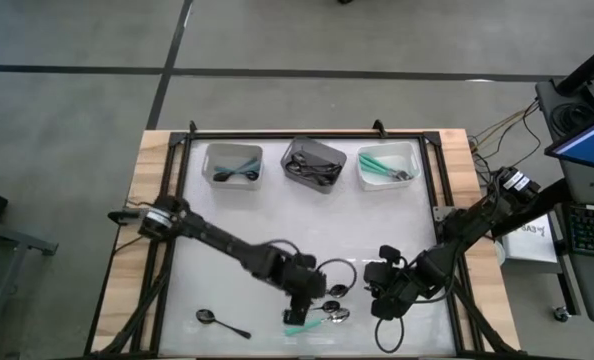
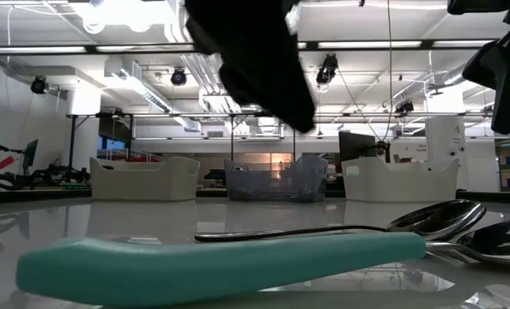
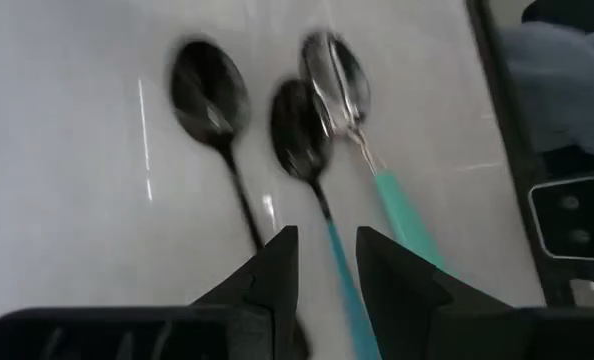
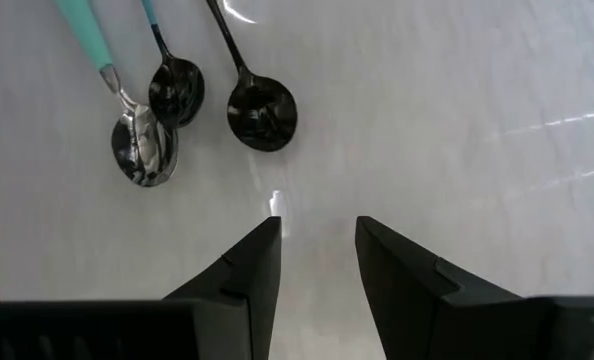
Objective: Sort silverware by color (type)
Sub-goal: Put the blue spoon into the gray bin, then put the green spoon into the white bin
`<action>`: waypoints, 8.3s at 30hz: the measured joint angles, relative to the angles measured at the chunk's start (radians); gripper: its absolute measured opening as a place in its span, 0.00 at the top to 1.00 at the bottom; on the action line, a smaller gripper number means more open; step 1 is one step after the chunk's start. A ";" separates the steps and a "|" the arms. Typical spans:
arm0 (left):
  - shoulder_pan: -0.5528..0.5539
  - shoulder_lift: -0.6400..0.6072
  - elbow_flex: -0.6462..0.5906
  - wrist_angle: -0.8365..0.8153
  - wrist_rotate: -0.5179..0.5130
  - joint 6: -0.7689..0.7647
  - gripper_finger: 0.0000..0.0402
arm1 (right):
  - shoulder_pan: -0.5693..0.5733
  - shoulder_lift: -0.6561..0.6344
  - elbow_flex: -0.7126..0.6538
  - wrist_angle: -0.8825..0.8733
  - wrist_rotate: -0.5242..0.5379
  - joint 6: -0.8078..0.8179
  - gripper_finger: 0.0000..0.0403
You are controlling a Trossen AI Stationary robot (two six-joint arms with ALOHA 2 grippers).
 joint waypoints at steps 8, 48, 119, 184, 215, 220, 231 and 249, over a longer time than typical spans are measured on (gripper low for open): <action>-0.068 0.079 0.007 0.000 -0.009 -0.066 0.78 | 0.000 0.000 0.000 0.002 -0.023 0.034 0.69; -0.069 0.187 0.131 -0.120 -0.126 -0.090 1.00 | 0.000 0.000 0.000 0.007 -0.023 0.016 0.69; 0.916 -0.742 -0.724 -0.062 -0.407 0.137 0.79 | -0.002 0.000 0.000 0.007 0.094 0.007 0.69; -0.509 -0.200 -0.053 0.195 -1.633 -0.264 0.80 | -0.096 0.551 0.340 0.446 -0.165 -0.544 0.69; -0.509 -0.201 -0.058 0.192 -1.632 -0.261 0.80 | -0.128 0.308 0.343 0.134 -0.191 -0.571 0.93; -0.509 -0.201 -0.058 0.192 -1.632 -0.260 0.80 | -0.174 0.189 0.339 -0.052 -0.167 -0.578 0.93; -0.510 -0.201 -0.059 0.191 -1.621 -0.174 0.80 | -0.430 -0.107 0.223 -0.410 -0.123 -0.592 0.92; -0.503 -0.201 -0.058 0.191 -1.632 -0.065 0.80 | -1.296 -0.374 -0.176 -0.120 -0.071 -0.746 0.92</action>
